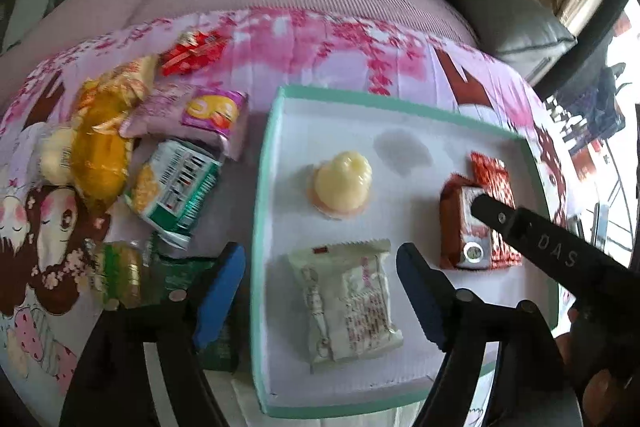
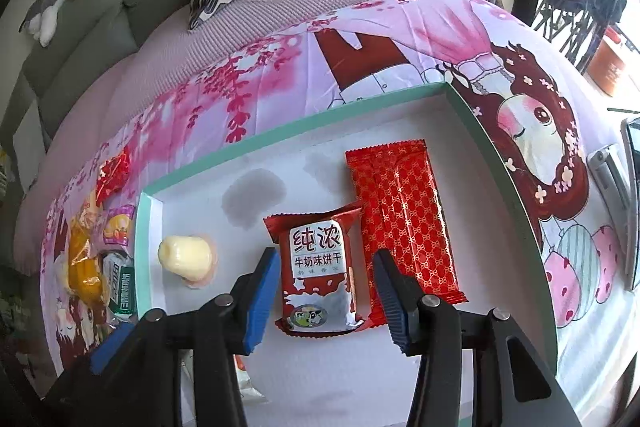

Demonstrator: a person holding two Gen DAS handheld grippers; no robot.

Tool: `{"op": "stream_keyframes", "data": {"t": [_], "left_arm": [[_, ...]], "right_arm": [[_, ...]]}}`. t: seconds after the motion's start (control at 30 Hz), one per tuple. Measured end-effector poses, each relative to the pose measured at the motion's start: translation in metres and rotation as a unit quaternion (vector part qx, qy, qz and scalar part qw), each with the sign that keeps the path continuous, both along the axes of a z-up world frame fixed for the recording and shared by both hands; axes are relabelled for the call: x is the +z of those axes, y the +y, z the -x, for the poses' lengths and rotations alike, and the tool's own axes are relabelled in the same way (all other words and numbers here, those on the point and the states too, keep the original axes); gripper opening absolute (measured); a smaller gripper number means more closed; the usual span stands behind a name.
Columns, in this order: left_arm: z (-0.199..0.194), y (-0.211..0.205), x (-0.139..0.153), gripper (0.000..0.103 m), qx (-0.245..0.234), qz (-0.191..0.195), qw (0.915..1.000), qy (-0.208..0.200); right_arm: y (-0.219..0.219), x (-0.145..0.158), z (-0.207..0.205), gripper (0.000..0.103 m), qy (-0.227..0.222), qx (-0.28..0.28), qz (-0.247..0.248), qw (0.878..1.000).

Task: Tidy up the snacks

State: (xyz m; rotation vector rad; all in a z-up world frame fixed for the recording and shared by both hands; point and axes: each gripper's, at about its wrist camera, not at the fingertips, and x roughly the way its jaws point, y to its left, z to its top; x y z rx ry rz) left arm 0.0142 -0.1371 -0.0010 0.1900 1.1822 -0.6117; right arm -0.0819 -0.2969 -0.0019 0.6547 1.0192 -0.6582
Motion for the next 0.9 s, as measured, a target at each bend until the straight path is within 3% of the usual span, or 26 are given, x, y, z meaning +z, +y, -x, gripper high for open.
{"op": "stream_keyframes", "data": {"t": [0.2,0.5,0.57,0.9], "left_arm": [[-0.020,0.024,0.007,0.079,0.064,0.007,0.9978,-0.017],[-0.050,0.063,0.005,0.082,0.157,-0.011,0.9873,-0.022],[-0.051,0.068,0.003,0.090,0.168,-0.014,0.9855,-0.021],[-0.056,0.074,-0.001,0.096,0.185,-0.022,0.9822,-0.025]], "right_arm": [[-0.001,0.001,0.000,0.052,-0.001,0.001,-0.001,1.000],[0.008,0.002,-0.008,0.054,0.003,0.020,0.003,1.000],[0.010,0.002,-0.011,0.061,0.005,0.025,0.004,1.000],[0.019,0.002,-0.018,0.089,0.012,0.042,0.016,0.999]]}}
